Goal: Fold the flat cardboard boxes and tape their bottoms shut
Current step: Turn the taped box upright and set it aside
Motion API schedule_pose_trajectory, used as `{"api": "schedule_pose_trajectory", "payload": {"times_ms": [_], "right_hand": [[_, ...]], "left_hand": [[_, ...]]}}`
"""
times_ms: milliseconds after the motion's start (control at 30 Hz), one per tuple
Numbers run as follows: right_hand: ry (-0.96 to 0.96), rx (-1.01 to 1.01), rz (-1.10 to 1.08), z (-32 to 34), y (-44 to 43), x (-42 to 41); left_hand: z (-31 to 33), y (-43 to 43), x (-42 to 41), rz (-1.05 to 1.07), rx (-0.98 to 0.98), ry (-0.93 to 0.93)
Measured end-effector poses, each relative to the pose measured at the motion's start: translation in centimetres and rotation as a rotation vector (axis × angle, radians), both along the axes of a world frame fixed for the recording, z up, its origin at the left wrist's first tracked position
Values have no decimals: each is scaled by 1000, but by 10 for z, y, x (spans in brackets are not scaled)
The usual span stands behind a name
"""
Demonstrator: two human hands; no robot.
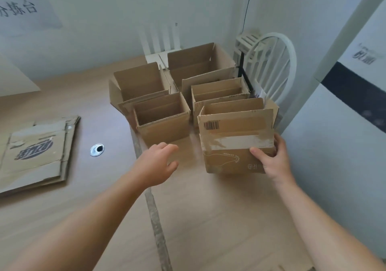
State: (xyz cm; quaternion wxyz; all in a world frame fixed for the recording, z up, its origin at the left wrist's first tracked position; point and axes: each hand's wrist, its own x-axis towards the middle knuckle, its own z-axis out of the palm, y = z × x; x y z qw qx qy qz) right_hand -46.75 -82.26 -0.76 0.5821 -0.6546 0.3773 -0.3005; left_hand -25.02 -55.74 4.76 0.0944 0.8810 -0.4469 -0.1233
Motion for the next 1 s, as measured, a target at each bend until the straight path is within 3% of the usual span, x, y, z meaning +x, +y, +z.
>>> {"api": "schedule_pose_trajectory", "payload": {"times_ms": [367,533,700,1000], "right_hand": [[52,21,205,-37,-81,26],[165,49,357,-54,-90,30],[126,142,309,-61,-89,49],[201,77,166,-52,-82,66]], "left_hand": [[-41,-46,11,96,-18,121],[-51,-48,13,125,-23,153],[-53,-47,16,140,-39,173],[-49,-40,16,155,-63,145]]}}
